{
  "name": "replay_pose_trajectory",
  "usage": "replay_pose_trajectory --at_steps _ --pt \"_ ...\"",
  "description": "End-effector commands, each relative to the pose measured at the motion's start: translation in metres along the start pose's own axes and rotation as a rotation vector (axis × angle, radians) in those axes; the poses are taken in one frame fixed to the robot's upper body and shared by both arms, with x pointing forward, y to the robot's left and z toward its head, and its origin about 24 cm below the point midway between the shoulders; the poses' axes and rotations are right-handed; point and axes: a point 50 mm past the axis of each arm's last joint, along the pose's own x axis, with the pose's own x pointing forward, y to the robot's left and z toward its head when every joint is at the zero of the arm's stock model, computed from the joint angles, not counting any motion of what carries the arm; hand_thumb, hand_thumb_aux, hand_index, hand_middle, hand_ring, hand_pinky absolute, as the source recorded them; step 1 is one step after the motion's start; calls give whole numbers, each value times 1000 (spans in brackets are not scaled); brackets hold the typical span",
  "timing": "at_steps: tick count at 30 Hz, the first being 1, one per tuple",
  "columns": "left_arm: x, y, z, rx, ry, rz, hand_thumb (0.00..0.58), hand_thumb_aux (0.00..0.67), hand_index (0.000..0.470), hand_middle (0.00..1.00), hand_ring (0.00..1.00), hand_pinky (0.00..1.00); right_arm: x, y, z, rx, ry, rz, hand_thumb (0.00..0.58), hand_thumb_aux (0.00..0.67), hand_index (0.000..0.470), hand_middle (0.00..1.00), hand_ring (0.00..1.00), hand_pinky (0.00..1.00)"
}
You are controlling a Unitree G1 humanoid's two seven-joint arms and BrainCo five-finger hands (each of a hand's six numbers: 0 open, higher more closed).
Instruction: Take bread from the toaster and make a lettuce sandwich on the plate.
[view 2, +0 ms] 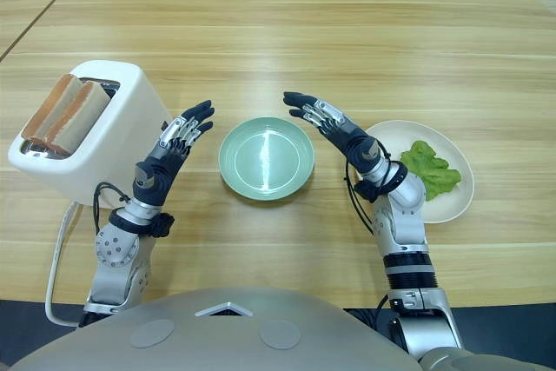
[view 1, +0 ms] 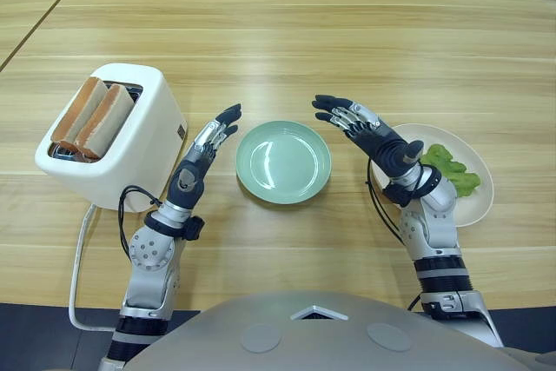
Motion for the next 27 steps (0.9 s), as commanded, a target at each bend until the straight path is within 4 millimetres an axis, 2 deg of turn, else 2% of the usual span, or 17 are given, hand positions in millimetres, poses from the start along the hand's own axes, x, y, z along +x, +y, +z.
replay_pose_trajectory --at_steps 1,4,8,11,13,14,16,18,19,20,21,22,23,24,25,26,27 --pt "0 2 0 0 0 8 0 0 0 0 0 0 1 -1 0 1 1 5 0 0 0 0 0 0" --pt "3 -2 8 -17 -26 18 0 0 0 0 0 0 1 -1 -1 2 2 6 0 0 0 0 0 0" --pt "13 -3 36 -10 -46 81 0 0 0 0 0 0 3 1 -2 3 2 8 0 0 0 0 0 0" --pt "16 10 73 31 -75 171 0 0 0 0 0 0 5 2 -2 7 -2 13 0 0 0 0 0 0" --pt "13 28 109 123 -115 245 0 0 0 0 0 0 6 3 -2 8 -3 13 0 0 0 0 0 0" --pt "8 40 123 232 -111 283 0 0 0 0 0 0 6 4 -2 8 -3 12 0 0 0 0 0 0" --pt "-4 69 140 639 10 335 0 0 0 0 0 0 5 4 -2 6 -3 6 0 0 0 0 0 0" --pt "-16 98 138 1015 215 365 0 0 0 0 0 0 5 5 -2 4 -2 1 0 0 0 0 0 0" --pt "-23 112 133 1133 323 371 0 0 0 0 0 0 4 5 -2 2 -1 -1 0 0 0 0 0 0" --pt "-30 126 127 1193 414 385 83 50 35 0 0 0 4 5 -1 0 -1 -3 0 0 0 0 0 0" --pt "-38 137 121 1214 491 396 374 271 190 0 0 0 3 5 -1 -3 0 -5 0 0 0 0 0 0" --pt "-44 144 117 1223 541 407 460 365 256 0 0 0 3 5 -1 -4 1 -5 0 0 0 0 0 0" --pt "-49 150 114 1228 575 420 458 363 254 0 0 0 2 5 -1 -6 2 -4 0 0 0 0 0 0" --pt "-54 153 112 1222 600 427 405 302 212 0 0 0 2 4 -1 -6 3 -3 0 0 0 0 0 0" --pt "-57 157 109 1217 623 432 187 118 83 0 0 0 2 4 -1 -8 4 -3 0 0 0 0 0 0" --pt "-60 160 106 1214 648 432 0 0 0 0 0 0 1 4 0 -10 5 -5 0 0 0 0 0 0" --pt "-63 163 103 1209 669 430 0 0 0 0 0 0 0 4 0 -11 7 -7 0 0 0 0 0 0"
